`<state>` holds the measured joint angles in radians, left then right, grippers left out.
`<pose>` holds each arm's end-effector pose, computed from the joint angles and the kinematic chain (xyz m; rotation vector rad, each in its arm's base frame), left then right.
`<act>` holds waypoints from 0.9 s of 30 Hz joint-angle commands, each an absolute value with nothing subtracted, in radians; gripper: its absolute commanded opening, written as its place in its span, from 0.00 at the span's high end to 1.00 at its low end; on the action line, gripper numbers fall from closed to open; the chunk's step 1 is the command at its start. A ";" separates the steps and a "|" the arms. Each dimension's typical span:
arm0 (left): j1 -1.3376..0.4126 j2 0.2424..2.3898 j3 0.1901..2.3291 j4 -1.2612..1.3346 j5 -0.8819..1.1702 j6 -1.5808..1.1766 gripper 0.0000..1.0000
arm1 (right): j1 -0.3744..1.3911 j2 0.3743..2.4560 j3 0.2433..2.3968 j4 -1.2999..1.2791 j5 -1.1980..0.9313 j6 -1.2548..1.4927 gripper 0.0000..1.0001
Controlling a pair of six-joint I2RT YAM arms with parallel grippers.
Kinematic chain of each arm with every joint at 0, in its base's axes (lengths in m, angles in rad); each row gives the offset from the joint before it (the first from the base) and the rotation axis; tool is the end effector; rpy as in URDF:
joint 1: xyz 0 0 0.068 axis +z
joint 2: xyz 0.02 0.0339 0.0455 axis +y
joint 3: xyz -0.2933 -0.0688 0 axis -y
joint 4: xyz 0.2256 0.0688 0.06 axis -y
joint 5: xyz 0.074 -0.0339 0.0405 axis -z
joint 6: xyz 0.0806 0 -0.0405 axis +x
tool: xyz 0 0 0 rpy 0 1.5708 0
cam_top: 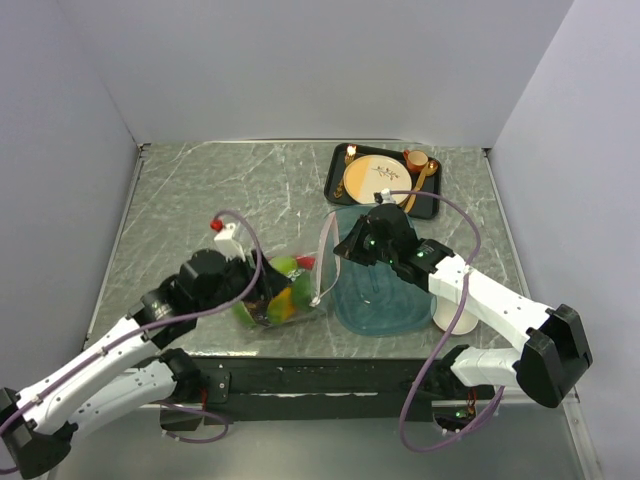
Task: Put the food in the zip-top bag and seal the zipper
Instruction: Adjust the zipper food storage bag at the center of the board.
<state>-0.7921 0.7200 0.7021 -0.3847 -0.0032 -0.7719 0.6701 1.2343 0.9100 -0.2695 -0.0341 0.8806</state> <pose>0.1184 -0.1197 0.3023 0.0192 2.1180 -0.9843 0.2210 0.1787 0.2889 0.2224 2.3048 0.8895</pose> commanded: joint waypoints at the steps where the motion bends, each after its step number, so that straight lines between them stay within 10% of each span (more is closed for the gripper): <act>1: -0.853 0.591 0.585 -0.315 -0.064 -0.767 0.37 | 0.655 1.201 0.931 -0.232 -0.066 0.908 0.89; 17: -1.186 0.851 0.643 -0.287 -0.808 -0.796 0.36 | 0.640 1.200 0.925 -0.225 -0.110 0.879 0.85; 27: -1.314 0.804 0.445 0.087 -0.709 -0.652 0.35 | 0.604 1.212 0.931 -0.222 -0.144 0.862 0.83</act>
